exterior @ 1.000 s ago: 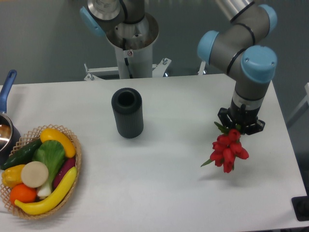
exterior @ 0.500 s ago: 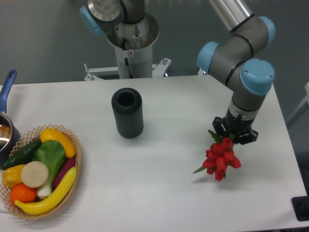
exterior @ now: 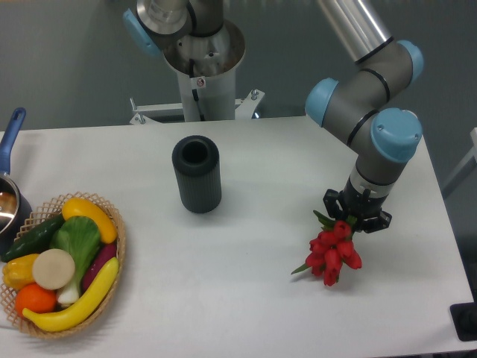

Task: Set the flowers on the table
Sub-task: 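Lower the held red tulip bunch toward the table surface with the gripper, then open the gripper to release the tulips onto the table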

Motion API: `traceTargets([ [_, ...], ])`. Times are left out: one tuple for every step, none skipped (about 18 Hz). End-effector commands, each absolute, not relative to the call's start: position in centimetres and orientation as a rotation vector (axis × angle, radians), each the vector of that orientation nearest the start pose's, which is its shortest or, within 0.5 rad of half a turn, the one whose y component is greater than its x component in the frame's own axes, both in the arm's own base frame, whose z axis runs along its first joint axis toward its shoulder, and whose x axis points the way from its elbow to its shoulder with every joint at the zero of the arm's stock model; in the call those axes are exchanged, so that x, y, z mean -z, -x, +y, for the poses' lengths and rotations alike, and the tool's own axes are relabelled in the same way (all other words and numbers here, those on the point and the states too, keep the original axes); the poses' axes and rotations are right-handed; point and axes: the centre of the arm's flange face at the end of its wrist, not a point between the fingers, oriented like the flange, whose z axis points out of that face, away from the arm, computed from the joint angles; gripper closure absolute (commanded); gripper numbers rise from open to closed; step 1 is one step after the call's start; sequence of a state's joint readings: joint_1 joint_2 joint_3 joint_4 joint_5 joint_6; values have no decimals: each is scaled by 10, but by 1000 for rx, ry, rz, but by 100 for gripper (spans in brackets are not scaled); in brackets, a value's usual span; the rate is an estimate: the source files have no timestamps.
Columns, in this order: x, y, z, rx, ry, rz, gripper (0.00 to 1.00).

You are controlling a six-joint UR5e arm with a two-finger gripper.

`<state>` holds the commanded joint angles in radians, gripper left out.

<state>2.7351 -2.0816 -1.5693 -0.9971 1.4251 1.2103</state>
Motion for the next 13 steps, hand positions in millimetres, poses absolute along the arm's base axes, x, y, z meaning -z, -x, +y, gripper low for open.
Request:
traceTargets([
  [-250,544,395,-7,2982,73,50],
  [-250,544,395,-10,2981,73,45],
  [-251,544,395,-12,2980,76,38],
  [-251,544,395,-12,2980,74,28],
  [-252,545,394,-14,2980,69,13],
  [-253,545,394,-16,2979,69,0],
  [-256,544,394,-22,2978,70,0],
  [-257,545,393,-25,2978,68,0],
  [-259,545,392,-30,2977,66,0],
  [-260,547,390,-32,2975,59,0],
  [-263,549,387,-40,2975,55,0],
  [-268,551,381,-52,2973,44,0],
  [-273,554,375,-64,2970,36,0],
])
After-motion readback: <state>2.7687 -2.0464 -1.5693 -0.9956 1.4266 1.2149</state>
